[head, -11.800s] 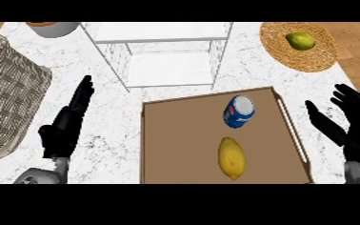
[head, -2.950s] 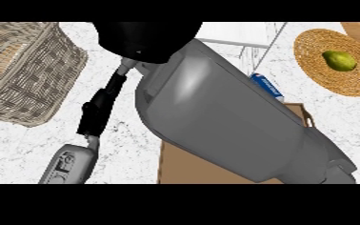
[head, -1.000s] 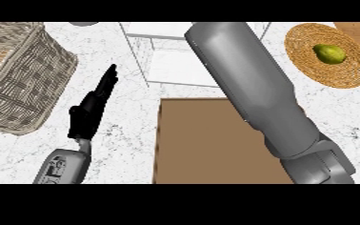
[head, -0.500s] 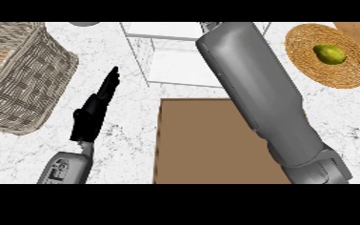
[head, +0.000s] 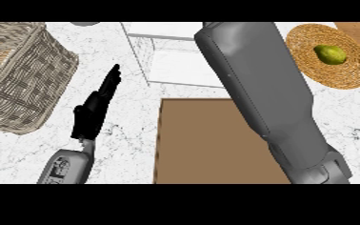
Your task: Pick the lemon from the tray and place it in the tiered shelf
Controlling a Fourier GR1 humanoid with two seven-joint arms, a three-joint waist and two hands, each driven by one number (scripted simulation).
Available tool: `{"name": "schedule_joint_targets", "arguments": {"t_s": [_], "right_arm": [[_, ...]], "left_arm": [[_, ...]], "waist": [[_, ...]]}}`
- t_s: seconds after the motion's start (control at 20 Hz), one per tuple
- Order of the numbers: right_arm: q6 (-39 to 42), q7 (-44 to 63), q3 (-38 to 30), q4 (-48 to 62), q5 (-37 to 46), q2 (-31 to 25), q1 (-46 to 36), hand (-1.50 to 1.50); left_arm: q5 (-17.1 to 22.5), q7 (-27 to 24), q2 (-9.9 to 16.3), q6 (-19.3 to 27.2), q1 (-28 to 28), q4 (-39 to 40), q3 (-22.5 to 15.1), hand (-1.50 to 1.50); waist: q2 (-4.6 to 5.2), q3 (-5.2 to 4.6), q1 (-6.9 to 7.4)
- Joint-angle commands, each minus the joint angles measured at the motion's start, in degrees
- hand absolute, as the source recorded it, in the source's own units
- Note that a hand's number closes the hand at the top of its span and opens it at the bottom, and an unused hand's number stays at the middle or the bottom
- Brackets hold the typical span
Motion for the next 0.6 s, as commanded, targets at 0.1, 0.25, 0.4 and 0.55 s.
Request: {"name": "schedule_joint_targets", "arguments": {"t_s": [0.1, 0.25, 0.4, 0.55], "right_arm": [[-6.3, 10.6, -3.3, -7.4, 2.4, 0.3, -3.5, -1.5], [-6.1, 10.7, -7.7, -11.2, 6.3, 0.3, -2.5, -1.5], [1.1, 12.9, -8.4, -20.5, 8.2, 0.3, -0.7, -1.5], [7.7, 14.6, -12.4, -26.7, 6.5, 0.3, 0.0, -1.5]], "left_arm": [[0.2, 0.4, -1.1, 0.3, -0.1, -0.2, -0.1, 0.0], [0.0, 1.1, 0.3, -0.4, 0.4, -1.5, 0.2, 0.0], [0.2, -2.7, 1.0, -0.6, 2.5, 0.9, 1.4, 0.0], [0.7, 0.7, 1.3, -0.1, 0.3, -0.4, 2.6, 0.0]], "waist": [[-0.23, 0.01, -0.17], [-0.39, 0.04, -0.72], [-0.91, 0.02, -2.2], [-1.29, 0.1, -2.96]]}}
